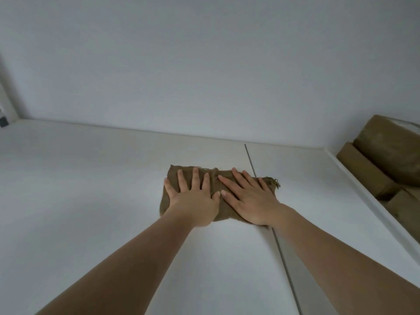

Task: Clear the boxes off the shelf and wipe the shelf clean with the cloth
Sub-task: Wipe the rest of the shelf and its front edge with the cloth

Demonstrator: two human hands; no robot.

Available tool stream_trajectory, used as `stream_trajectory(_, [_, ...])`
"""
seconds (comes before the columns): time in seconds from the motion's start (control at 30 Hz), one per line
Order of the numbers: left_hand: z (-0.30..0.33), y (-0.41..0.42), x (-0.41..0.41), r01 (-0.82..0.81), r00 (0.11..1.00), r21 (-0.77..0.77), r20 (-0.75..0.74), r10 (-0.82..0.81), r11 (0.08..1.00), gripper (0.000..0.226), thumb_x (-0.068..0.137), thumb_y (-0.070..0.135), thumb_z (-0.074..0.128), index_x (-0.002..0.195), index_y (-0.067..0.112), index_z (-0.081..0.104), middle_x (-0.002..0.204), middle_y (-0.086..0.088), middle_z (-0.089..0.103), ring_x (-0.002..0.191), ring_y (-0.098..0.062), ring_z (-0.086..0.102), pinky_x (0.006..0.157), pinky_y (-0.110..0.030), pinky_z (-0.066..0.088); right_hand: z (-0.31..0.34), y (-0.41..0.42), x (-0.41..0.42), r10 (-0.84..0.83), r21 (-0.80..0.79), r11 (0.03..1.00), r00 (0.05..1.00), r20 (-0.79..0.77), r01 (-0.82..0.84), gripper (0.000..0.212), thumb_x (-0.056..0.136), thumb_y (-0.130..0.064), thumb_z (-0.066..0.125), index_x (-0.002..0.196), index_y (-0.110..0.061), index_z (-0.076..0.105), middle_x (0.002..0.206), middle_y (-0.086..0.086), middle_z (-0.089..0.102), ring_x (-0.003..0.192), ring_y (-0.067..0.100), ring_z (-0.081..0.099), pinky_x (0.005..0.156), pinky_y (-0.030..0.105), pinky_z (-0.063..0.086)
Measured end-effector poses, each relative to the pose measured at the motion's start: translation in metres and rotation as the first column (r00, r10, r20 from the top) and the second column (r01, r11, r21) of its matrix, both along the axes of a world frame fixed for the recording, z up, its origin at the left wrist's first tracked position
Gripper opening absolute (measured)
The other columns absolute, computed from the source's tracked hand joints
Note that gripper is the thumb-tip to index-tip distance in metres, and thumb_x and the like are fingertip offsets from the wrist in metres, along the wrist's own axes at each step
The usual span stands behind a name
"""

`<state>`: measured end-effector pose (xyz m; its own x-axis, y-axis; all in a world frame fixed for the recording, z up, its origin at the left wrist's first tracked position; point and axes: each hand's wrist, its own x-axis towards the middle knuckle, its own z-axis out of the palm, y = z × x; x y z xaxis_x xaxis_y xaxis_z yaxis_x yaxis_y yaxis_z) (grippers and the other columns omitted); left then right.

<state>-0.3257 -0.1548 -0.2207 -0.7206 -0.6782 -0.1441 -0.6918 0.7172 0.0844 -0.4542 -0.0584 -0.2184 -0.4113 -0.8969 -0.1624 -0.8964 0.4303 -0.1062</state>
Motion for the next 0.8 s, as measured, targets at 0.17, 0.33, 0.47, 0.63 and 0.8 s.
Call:
stream_trajectory(0.17, [0.0,-0.022,-0.022,-0.022,1.0,-0.008,-0.008,0.022,1.0,0.063,0.098,0.051,0.007,0.152,0.024,-0.01,0.159,-0.004,-0.018,0.143,-0.041,-0.017,0.109,-0.067,-0.008,-0.001,-0.025,-0.024,0.028,-0.014,1.0,0.999,-0.016,-0.028,0.052,0.098,-0.06,0.009,0.149,-0.051,0.002,0.162,-0.01,-0.012,0.149,0.014,-0.011,0.12,0.046,-0.006])
stream_trajectory(0.33, [0.002,-0.04,-0.041,-0.047,0.999,0.014,-0.009,0.047,0.999,0.062,0.097,0.051,0.006,0.151,0.024,-0.011,0.159,-0.004,-0.019,0.143,-0.041,-0.018,0.108,-0.067,-0.009,0.004,-0.044,-0.042,0.017,0.019,1.0,1.0,-0.026,-0.016,0.053,0.097,-0.061,0.007,0.149,-0.052,-0.002,0.162,-0.009,-0.014,0.149,0.018,-0.013,0.118,0.049,-0.008])
stream_trajectory(0.47, [0.001,-0.05,-0.051,-0.067,0.998,0.016,0.003,0.067,0.998,0.063,0.097,0.05,0.008,0.151,0.024,-0.011,0.158,-0.004,-0.019,0.142,-0.041,-0.019,0.107,-0.068,-0.01,0.004,-0.047,-0.032,-0.073,0.073,0.994,0.992,-0.103,0.08,0.054,0.098,-0.059,0.005,0.149,-0.049,-0.011,0.161,0.002,-0.021,0.146,0.031,-0.022,0.116,0.057,-0.008])
stream_trajectory(0.63, [0.0,-0.069,-0.064,-0.071,0.997,0.019,0.002,0.071,0.997,0.063,0.098,0.051,0.009,0.151,0.025,-0.009,0.159,-0.003,-0.018,0.142,-0.04,-0.019,0.107,-0.067,-0.011,0.0,-0.063,-0.047,-0.121,0.019,0.993,0.993,0.004,0.121,0.052,0.099,-0.056,0.008,0.149,-0.051,-0.007,0.162,0.004,-0.016,0.148,0.03,-0.015,0.119,0.05,-0.007])
stream_trajectory(0.8, [0.001,-0.092,-0.087,-0.071,0.997,0.031,-0.028,0.072,0.997,0.063,0.097,0.052,0.009,0.152,0.024,-0.007,0.159,-0.003,-0.016,0.143,-0.04,-0.018,0.108,-0.067,-0.012,0.003,-0.093,-0.076,-0.131,-0.009,0.991,0.991,-0.017,0.131,0.051,0.101,-0.053,0.01,0.151,-0.048,0.001,0.162,0.004,-0.008,0.149,0.025,-0.005,0.12,0.044,-0.002])
